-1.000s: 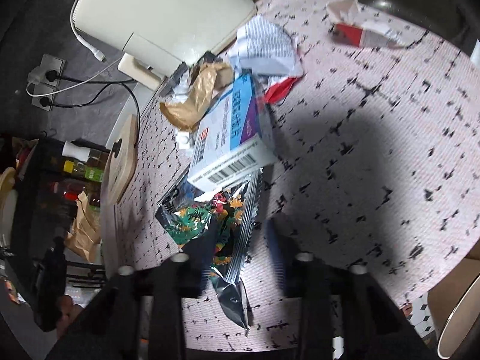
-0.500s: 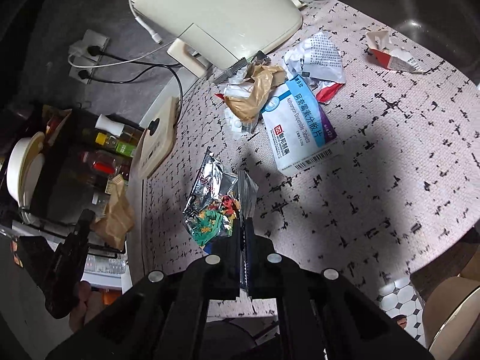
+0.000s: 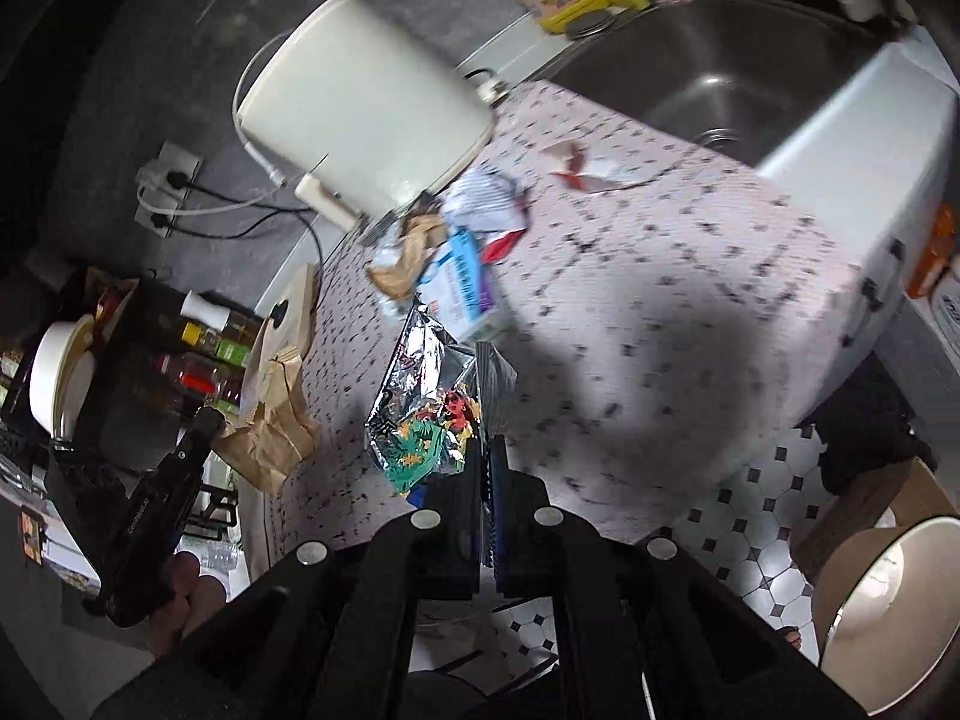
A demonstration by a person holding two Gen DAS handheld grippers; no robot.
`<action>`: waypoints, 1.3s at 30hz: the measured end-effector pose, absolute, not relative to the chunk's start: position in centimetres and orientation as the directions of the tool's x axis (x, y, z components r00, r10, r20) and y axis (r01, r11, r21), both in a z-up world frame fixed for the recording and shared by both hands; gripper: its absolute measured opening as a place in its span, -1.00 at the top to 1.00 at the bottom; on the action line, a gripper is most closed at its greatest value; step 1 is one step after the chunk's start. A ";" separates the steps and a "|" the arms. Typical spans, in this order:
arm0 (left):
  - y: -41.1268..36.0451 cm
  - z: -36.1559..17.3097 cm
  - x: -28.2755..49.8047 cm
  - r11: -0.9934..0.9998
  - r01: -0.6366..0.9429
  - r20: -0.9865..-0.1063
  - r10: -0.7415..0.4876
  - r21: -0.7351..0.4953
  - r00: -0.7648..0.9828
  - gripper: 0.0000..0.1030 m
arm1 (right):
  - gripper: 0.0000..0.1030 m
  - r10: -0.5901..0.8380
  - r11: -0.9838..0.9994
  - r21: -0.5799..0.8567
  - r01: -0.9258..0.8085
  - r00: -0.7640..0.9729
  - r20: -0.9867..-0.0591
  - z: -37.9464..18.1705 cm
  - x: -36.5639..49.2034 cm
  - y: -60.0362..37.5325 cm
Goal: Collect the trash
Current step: 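Lower both tools over the bin, open right then left to drop the trash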
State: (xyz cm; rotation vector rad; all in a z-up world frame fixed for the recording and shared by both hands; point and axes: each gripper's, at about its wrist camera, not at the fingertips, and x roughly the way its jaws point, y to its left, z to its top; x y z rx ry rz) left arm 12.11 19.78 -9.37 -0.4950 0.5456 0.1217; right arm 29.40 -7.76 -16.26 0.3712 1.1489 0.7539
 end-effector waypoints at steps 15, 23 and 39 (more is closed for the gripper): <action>6.2 -11.3 18.4 0.901 0.030 -0.557 -0.293 -0.432 0.777 0.84 | 0.93 0.580 0.793 0.603 -0.083 0.407 -0.706 -17.7 26.0 -24.9; -1.2 -12.8 19.8 0.887 0.141 -0.585 -0.403 -0.440 0.704 0.84 | 0.92 0.481 0.819 0.569 0.073 0.451 -0.751 -20.5 22.6 -32.6; -12.4 -17.0 20.2 0.865 0.218 -0.661 -0.489 -0.452 0.570 0.84 | 0.34 0.332 0.839 0.450 0.306 0.366 -0.869 -29.3 17.7 -43.2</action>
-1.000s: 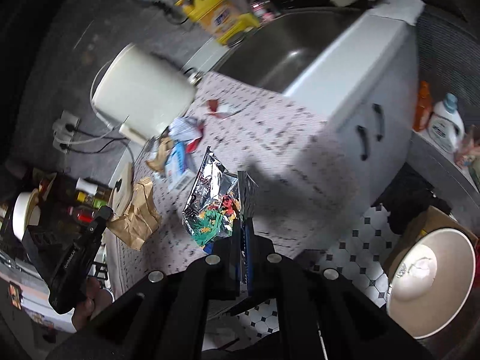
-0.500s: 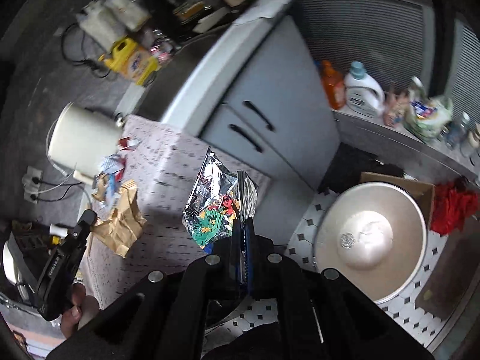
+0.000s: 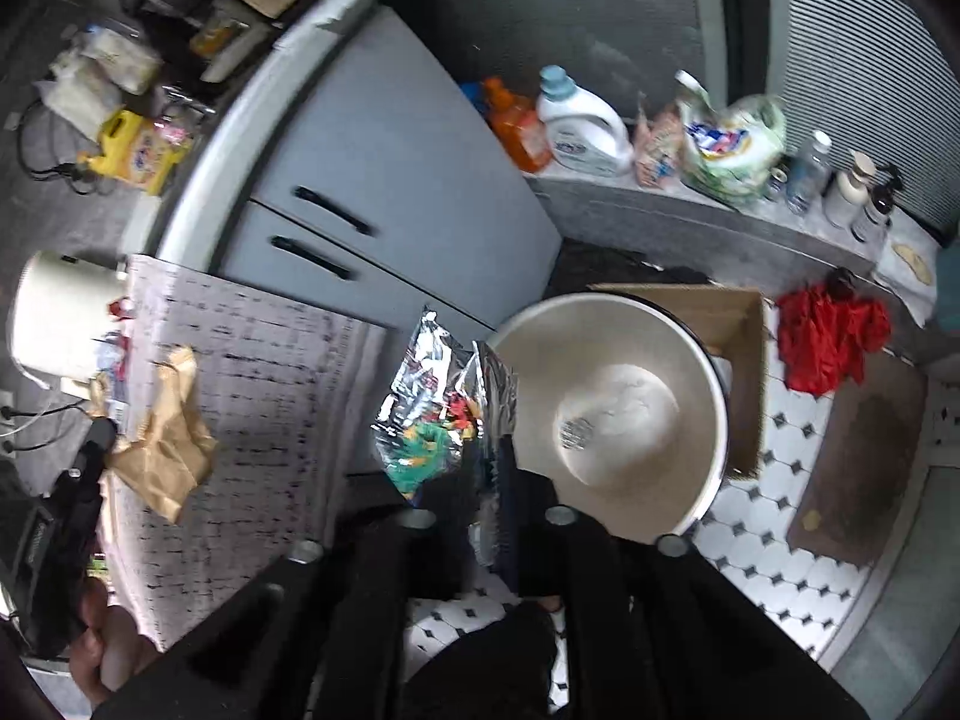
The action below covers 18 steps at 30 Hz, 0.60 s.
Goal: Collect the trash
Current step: 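Lower both tools over the bin, open right then left to drop the trash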
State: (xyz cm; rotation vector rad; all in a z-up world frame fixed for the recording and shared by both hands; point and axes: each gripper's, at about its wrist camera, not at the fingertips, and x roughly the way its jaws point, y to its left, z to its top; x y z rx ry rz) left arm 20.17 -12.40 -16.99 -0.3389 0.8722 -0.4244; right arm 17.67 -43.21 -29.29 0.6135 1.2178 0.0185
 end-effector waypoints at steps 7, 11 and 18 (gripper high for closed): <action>-15.4 -18.9 20.0 0.861 0.219 -0.683 -0.499 -0.458 0.533 0.84 | -0.40 0.327 0.821 0.465 0.332 0.394 -0.859 -29.2 16.8 -46.1; -17.2 -20.1 20.0 0.853 0.234 -0.691 -0.517 -0.467 0.504 0.84 | -0.40 0.306 0.821 0.456 0.344 0.410 -0.859 -28.4 16.0 -48.2; -21.8 -22.8 20.6 0.829 0.271 -0.719 -0.559 -0.489 0.414 0.82 | -0.40 0.257 0.824 0.431 0.367 0.437 -0.862 -27.0 14.4 -51.9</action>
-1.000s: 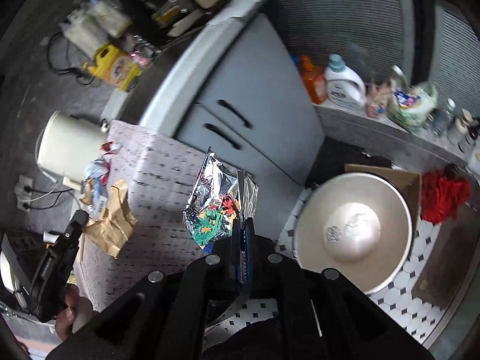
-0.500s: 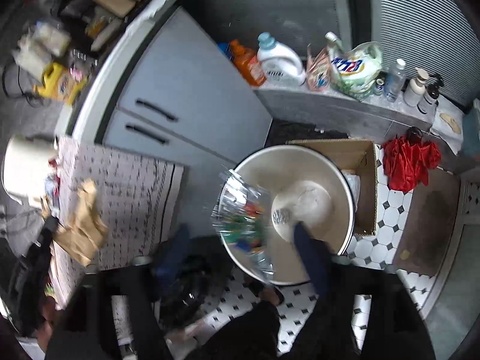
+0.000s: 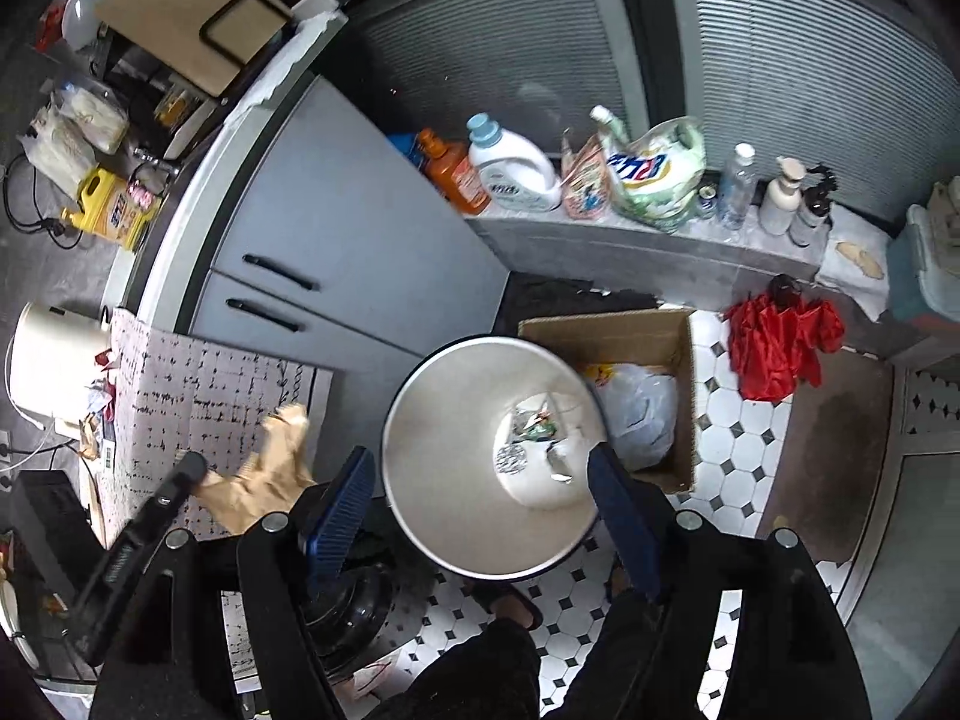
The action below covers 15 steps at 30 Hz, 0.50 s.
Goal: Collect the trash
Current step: 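Lower both tools over the bin, open right then left to drop the trash, then raise both open tools back toward the counter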
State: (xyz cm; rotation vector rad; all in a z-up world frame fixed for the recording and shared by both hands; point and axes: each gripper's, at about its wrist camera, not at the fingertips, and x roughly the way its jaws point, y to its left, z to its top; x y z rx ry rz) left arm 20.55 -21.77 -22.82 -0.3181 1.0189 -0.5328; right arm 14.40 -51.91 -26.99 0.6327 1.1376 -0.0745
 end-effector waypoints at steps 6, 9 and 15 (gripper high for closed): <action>-23.7 -24.8 20.9 0.816 0.221 -0.729 -0.576 -0.534 0.368 -0.26 | -0.40 0.213 0.834 0.403 0.378 0.453 -0.866 -26.1 13.4 -54.2; -23.7 -24.5 21.0 0.819 0.211 -0.728 -0.572 -0.533 0.379 -0.31 | -0.40 0.215 0.836 0.404 0.371 0.455 -0.864 -25.9 13.5 -54.4; -21.0 -22.6 20.8 0.842 0.187 -0.719 -0.532 -0.506 0.447 -0.46 | -0.40 0.254 0.845 0.426 0.325 0.456 -0.853 -25.6 15.0 -52.6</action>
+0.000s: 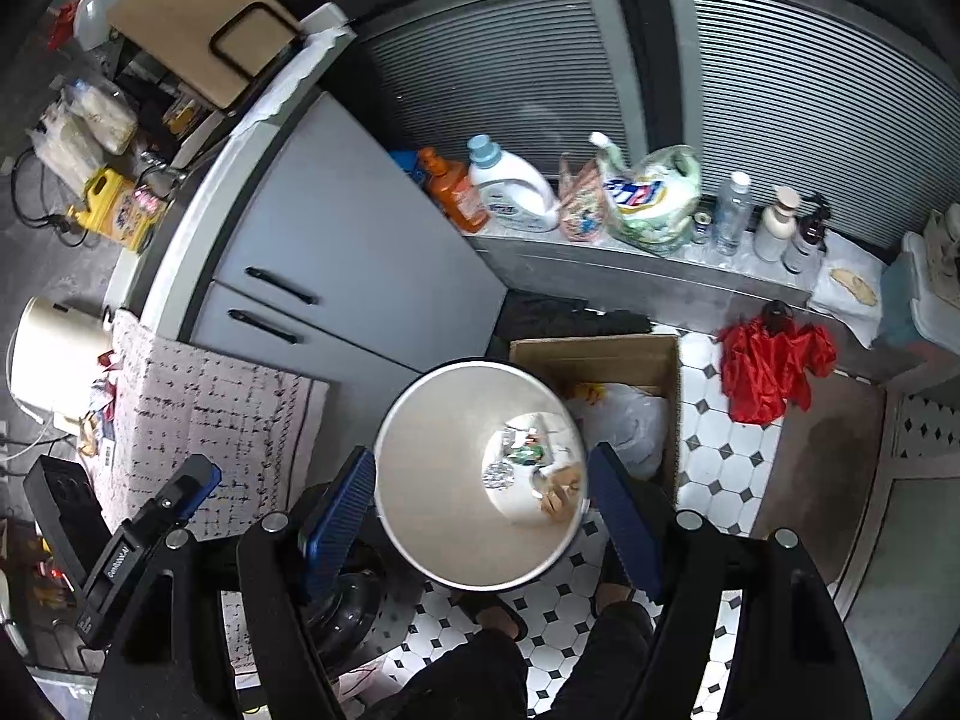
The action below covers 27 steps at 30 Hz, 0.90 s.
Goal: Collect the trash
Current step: 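Raise both open tools back toward the counter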
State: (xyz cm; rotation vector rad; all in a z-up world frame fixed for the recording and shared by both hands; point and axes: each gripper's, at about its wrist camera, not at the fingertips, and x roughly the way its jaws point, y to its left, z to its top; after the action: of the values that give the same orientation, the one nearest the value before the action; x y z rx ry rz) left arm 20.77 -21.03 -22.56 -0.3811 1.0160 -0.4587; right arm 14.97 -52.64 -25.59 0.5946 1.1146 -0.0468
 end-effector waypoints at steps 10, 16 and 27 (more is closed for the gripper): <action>-13.5 -19.8 20.6 0.876 0.067 -0.718 -0.434 -0.478 0.543 -0.64 | -0.63 0.336 0.874 0.459 0.159 0.485 -0.808 -22.7 18.5 -45.3; -7.1 -18.3 20.1 0.885 -0.012 -0.706 -0.364 -0.466 0.608 -0.65 | -0.70 0.380 0.884 0.462 0.065 0.476 -0.793 -21.2 20.7 -39.4; 3.5 -16.0 19.5 0.886 -0.109 -0.667 -0.254 -0.452 0.700 -0.65 | -0.79 0.415 0.891 0.451 -0.050 0.495 -0.764 -18.3 23.5 -29.7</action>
State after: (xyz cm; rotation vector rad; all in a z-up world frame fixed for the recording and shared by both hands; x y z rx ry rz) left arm 19.53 3.48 -16.01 -0.4893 0.7991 -0.0848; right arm 23.49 -29.74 -18.34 0.3979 1.0205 0.2909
